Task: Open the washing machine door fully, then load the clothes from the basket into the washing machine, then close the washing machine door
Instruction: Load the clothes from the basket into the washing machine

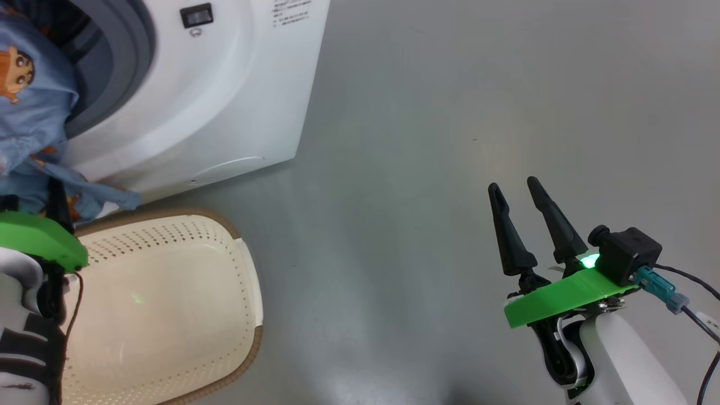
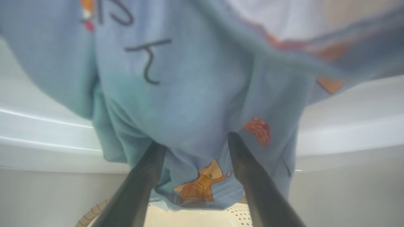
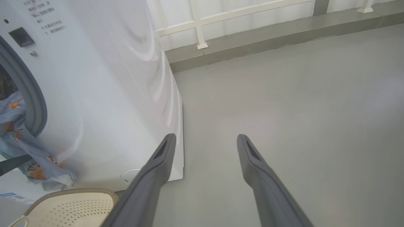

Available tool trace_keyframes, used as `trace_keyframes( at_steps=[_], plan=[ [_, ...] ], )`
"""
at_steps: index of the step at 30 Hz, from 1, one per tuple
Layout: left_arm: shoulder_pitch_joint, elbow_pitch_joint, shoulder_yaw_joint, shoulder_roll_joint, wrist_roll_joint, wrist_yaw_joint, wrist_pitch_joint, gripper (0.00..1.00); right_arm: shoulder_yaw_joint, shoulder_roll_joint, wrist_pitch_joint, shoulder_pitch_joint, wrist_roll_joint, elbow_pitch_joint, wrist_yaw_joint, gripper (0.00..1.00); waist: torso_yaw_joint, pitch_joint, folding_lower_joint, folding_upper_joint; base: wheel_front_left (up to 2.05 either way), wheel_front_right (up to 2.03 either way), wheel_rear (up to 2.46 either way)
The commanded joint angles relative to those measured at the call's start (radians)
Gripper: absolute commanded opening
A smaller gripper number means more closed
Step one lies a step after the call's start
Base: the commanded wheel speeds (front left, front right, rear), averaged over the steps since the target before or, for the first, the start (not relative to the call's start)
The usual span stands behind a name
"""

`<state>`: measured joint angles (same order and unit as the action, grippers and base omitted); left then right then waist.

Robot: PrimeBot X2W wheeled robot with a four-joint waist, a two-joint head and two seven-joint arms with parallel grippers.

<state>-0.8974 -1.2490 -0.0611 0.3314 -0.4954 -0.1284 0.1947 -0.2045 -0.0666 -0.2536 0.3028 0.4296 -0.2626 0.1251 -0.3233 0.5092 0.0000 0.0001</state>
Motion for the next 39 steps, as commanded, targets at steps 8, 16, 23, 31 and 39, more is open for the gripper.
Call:
trace_keyframes(
  at_steps=[8, 16, 23, 31, 39],
  plan=[
    [-0.045, 0.007, 0.005, 0.065, -0.007, -0.002, 0.05, 1.0, -0.012, 0.006, -0.008, 0.004, -0.016, 0.027, 0.006, 1.0, -0.006, 0.007, 0.0, -0.0001, 0.0, 0.0, 0.0],
    [-0.015, 0.019, -0.062, 0.053, -0.041, -0.002, 0.034, 0.0, -0.022, 0.011, -0.008, 0.011, -0.01, 0.013, 0.006, 1.0, 0.006, -0.019, 0.0, -0.0001, 0.0, 0.0, 0.0],
    [0.05, 0.077, -0.151, 0.051, -0.098, -0.002, 0.024, 0.0, -0.029, 0.013, -0.008, 0.008, -0.004, -0.005, 0.006, 1.0, 0.012, -0.062, 0.0, -0.0001, 0.0, 0.0, 0.0],
    [0.095, 0.173, -0.224, 0.07, -0.152, -0.002, 0.051, 0.0, -0.028, 0.013, -0.008, -0.005, 0.01, -0.015, 0.006, 1.0, 0.019, -0.101, 0.0, -0.0001, 0.0, 0.0, 0.0],
    [0.018, 0.28, -0.237, 0.119, -0.193, -0.002, 0.061, 0.0, -0.04, 0.015, -0.008, -0.008, 0.026, -0.015, 0.006, 1.0, 0.018, -0.099, 0.0, -0.0001, 0.0, 0.0, 0.0]
  ],
)
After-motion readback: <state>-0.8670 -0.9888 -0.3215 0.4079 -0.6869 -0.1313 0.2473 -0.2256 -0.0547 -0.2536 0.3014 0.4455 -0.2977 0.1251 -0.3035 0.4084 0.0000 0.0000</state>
